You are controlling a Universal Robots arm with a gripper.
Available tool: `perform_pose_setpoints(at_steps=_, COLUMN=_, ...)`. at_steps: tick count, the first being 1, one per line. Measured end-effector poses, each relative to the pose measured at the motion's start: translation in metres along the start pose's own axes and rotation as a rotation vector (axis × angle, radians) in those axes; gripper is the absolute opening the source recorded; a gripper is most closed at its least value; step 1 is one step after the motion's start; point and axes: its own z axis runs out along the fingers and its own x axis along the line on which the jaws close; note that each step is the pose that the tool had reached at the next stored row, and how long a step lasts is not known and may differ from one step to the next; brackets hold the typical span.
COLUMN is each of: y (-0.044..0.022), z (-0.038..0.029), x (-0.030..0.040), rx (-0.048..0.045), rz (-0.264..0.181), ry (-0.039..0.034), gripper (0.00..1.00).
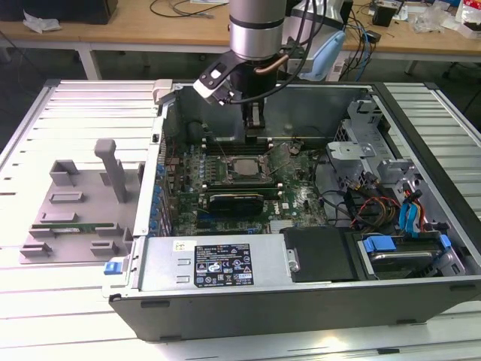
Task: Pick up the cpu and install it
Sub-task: 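Close the cpu cover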
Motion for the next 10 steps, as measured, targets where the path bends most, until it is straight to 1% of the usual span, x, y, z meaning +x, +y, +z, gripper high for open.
perform_pose_setpoints(at_steps=3, y=0.0024, z=0.0001, x=0.0, rx=-0.0001, rz=0.0, ry=0.0, gripper=0.11)
perform_pose_setpoints(at_steps=10, y=0.0105, z=0.0004, x=-0.0001, rx=0.0, rz=0.0, ry=0.0, gripper=0.11)
